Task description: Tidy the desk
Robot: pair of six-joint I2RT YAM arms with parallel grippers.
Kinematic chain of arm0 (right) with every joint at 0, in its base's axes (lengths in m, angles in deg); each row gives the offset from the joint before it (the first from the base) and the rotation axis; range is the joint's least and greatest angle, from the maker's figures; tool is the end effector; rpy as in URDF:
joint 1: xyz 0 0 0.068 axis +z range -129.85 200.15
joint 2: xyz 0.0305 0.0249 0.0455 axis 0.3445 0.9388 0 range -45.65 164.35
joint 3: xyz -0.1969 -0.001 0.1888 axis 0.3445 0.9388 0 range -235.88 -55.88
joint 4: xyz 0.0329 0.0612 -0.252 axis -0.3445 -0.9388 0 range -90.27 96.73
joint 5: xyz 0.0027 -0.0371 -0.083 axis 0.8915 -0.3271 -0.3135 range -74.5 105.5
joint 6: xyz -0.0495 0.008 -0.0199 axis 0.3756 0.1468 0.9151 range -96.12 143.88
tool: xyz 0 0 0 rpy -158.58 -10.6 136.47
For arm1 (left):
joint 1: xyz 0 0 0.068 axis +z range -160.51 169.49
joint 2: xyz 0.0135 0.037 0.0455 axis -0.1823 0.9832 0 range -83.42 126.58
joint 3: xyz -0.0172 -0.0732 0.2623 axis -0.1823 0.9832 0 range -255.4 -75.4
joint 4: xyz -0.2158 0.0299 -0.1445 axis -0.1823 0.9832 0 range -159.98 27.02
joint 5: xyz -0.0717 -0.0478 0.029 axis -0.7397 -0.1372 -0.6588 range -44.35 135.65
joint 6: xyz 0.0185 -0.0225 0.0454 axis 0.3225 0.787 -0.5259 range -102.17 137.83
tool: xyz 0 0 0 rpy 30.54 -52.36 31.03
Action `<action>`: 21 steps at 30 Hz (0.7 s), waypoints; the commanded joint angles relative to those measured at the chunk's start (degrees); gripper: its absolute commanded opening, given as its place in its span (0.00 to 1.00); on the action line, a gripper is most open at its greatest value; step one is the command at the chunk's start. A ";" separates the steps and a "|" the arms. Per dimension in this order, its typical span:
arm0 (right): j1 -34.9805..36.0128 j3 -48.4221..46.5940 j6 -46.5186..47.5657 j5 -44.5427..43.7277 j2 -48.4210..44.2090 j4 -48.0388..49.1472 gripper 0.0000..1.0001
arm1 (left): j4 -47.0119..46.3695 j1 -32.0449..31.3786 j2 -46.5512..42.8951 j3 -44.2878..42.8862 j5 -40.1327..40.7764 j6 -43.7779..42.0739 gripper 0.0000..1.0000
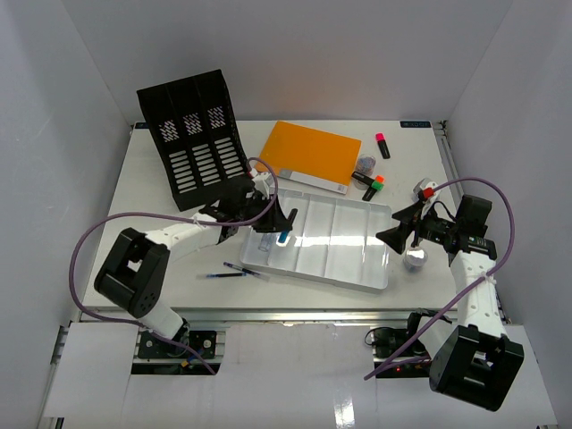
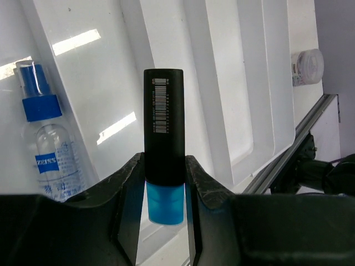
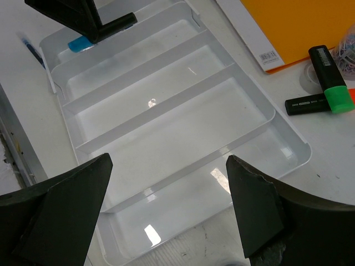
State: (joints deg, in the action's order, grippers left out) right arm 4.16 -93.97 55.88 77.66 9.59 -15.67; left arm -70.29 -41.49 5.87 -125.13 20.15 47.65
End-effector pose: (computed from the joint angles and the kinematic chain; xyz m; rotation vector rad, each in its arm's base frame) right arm 0.1925 -0.0224 0.2578 -0.7798 1.7636 0.6661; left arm 0.2716 -0.1811 0.2006 0.2806 2.3846 -1.0390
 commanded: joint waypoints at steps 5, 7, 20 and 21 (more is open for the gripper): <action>0.26 -0.50 1.94 -2.81 0.61 0.96 0.90 | -0.04 -3.13 4.71 -4.69 6.54 -0.17 0.52; 0.26 -0.57 2.54 -3.66 1.20 0.96 0.90 | 1.51 -3.37 5.22 -5.31 6.52 -0.50 0.56; 10.24 -20.02 8.61 -24.10 18.97 -4.38 0.92 | 12.35 -3.30 1.41 -16.78 3.55 -19.85 0.82; 12.75 -21.51 8.65 -27.97 21.13 -3.63 0.93 | 12.43 -3.34 0.56 -16.31 4.54 -22.72 0.82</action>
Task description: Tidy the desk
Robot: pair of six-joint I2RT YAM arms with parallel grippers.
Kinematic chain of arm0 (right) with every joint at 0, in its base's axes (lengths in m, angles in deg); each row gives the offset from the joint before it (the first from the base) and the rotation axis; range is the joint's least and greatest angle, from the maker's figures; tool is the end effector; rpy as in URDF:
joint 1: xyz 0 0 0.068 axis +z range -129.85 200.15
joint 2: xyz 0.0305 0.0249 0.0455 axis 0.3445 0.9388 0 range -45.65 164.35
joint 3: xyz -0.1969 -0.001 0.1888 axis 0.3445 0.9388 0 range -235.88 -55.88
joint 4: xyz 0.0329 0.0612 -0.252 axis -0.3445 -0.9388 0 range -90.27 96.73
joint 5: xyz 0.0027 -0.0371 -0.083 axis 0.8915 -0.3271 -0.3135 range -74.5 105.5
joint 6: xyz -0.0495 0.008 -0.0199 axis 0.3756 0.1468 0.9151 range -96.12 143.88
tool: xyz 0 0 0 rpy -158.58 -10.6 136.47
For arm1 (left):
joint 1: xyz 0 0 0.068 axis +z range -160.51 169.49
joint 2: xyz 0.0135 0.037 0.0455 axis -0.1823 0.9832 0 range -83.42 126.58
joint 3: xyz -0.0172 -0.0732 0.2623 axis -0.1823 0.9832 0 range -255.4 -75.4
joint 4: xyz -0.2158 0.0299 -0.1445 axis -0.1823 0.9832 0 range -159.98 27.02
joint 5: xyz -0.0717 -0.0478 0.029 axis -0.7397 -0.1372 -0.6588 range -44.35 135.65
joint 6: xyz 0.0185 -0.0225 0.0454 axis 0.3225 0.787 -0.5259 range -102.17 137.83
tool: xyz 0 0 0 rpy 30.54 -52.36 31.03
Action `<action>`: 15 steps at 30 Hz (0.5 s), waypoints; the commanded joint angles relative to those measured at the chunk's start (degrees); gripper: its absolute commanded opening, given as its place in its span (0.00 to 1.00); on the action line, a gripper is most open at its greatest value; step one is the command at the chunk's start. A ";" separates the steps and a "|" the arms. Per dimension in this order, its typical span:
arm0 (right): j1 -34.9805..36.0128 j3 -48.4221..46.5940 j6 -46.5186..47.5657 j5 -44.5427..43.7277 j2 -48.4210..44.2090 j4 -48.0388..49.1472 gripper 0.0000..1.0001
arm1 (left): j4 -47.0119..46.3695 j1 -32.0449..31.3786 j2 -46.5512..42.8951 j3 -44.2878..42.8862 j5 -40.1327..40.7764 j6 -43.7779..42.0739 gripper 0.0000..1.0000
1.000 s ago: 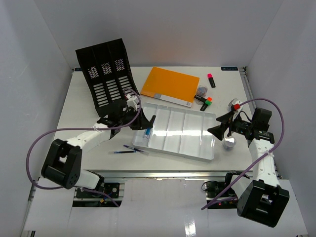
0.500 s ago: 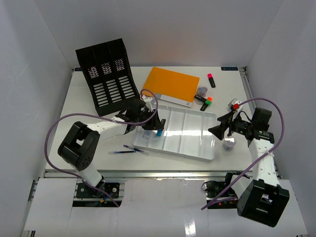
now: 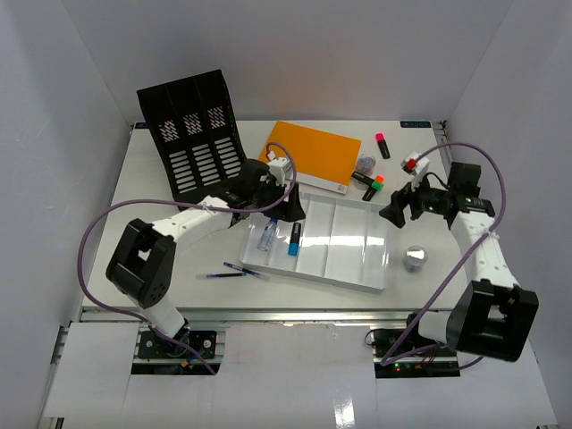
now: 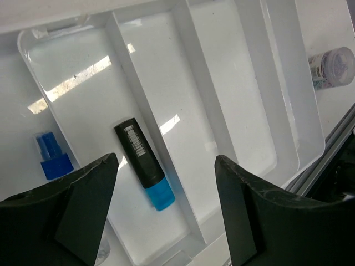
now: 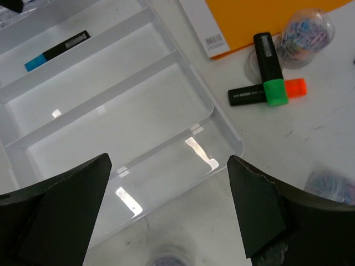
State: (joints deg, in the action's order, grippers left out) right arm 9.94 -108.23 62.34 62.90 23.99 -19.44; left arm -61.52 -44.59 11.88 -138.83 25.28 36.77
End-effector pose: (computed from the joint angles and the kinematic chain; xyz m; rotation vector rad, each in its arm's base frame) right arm 0.2519 -0.0187 0.2780 -0.8758 1.8943 0.4568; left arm 0.2961 -0.2155 0.2286 0.5084 2.3262 -0.8717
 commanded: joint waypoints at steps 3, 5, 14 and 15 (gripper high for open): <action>13.31 -11.12 1.68 -21.86 12.44 1.17 0.92 | 2.92 -0.19 -9.05 -0.61 4.57 -18.50 0.83; 14.51 -17.41 1.44 -24.29 20.32 -0.19 0.93 | 0.78 -0.19 -12.07 4.09 8.56 -21.30 0.87; 14.87 -34.98 2.74 -30.57 38.86 -6.70 0.98 | -4.36 -0.19 -21.84 11.48 14.72 -25.70 0.96; 14.87 -36.02 2.93 -30.48 39.94 -7.16 0.99 | -4.32 -0.19 -22.06 11.43 15.02 -25.73 0.96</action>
State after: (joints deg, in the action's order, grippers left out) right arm 25.00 -138.39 63.69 35.40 61.32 -22.83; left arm -63.44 -44.59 -7.67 -127.58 36.39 14.07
